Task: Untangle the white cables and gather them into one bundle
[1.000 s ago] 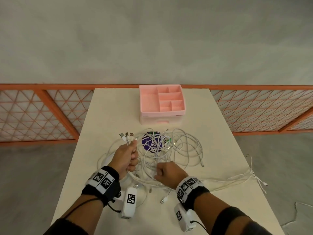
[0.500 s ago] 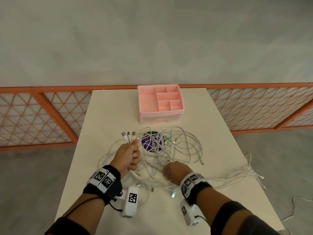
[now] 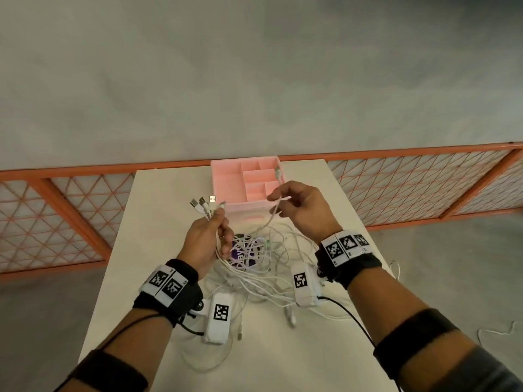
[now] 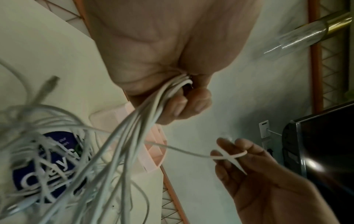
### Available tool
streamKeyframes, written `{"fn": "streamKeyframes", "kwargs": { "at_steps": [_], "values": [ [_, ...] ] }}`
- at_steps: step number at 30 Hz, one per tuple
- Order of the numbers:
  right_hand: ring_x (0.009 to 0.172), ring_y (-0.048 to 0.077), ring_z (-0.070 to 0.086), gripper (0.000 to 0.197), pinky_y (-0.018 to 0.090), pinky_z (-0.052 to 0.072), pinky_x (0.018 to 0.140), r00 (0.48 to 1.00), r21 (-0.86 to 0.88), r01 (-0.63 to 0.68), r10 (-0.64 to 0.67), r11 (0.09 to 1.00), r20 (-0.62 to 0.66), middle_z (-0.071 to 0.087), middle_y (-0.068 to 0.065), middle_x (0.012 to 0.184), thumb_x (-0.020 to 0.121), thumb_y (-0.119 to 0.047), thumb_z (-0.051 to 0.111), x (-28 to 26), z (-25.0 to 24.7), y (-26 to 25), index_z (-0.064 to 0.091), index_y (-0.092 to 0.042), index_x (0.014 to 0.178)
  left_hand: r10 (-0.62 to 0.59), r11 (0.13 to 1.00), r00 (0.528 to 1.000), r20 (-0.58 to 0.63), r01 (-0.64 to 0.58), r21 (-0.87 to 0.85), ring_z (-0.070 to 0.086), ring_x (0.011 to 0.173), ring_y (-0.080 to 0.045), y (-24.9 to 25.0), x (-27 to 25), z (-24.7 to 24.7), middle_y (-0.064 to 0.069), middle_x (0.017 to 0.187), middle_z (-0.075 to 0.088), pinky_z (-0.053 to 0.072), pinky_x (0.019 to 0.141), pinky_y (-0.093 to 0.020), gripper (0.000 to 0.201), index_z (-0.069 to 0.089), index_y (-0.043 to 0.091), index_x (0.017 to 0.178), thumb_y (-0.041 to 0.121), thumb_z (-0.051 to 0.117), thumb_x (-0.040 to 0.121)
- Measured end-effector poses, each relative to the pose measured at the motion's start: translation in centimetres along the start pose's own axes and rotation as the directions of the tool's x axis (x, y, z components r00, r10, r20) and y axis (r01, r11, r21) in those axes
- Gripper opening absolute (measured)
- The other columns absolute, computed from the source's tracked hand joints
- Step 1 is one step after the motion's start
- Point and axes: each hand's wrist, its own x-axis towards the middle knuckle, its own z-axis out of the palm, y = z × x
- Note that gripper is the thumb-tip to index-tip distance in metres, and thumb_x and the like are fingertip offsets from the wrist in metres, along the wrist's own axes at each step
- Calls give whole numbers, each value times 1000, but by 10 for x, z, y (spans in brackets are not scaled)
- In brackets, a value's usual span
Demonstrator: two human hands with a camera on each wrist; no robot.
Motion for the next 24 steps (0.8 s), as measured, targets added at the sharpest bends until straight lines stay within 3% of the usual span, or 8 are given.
{"fn": "streamKeyframes", "kwargs": {
  "at_steps": [3,5,8,10,13,18,24],
  "values": [
    [78,26,73,9,34,55,70,997,168,46,-36,985,-67,72,19,90,92,0,59,2,-3,-5,68,1,90,-14,999,1000,25,15,-44,26,44,-12,2,4,10,3,56,28,30,43,-24,35,47,16,77,38,46,104],
    [68,27,70,8,35,54,63,995,247,47,-25,968,-92,69,26,88,94,1,58,0,1,-5,63,0,87,-37,996,999,32,39,-82,23,44,-11,1,7,17,4,56,26,28,43,-24,35,45,17,75,34,45,105],
    [54,26,62,18,30,47,52,999,280,-4,18,960,-48,70,22,87,95,8,48,-5,13,1,48,-10,97,-107,983,993,47,113,-145,21,46,-12,-3,12,26,3,57,25,27,43,-24,26,42,17,74,21,43,100],
    [51,25,59,21,30,46,51,998,253,-49,57,966,-26,72,18,86,96,7,46,-10,21,7,43,-12,102,-139,975,988,64,148,-165,21,49,-14,-6,14,33,2,60,25,26,45,-25,20,43,17,75,19,42,95],
    [53,22,60,17,32,48,54,995,170,-98,102,981,-13,73,12,84,96,1,49,-13,33,18,49,-13,105,-147,974,987,59,155,-167,23,51,-14,-10,15,41,1,62,27,27,49,-26,17,47,16,79,21,41,95],
    [51,23,60,5,39,54,55,990,76,-115,121,990,-70,68,8,67,93,-9,58,-11,44,34,58,-13,90,-134,985,991,22,135,-110,26,48,-14,-14,17,49,0,59,32,29,47,-25,16,50,12,88,20,43,100],
    [49,10,57,7,31,51,54,996,-10,-75,74,997,-57,69,5,66,91,-15,64,-11,56,40,62,-19,85,-37,999,999,-20,37,31,31,48,-12,-17,18,50,0,61,35,31,47,-26,23,45,13,89,27,41,107]
  ]
}}
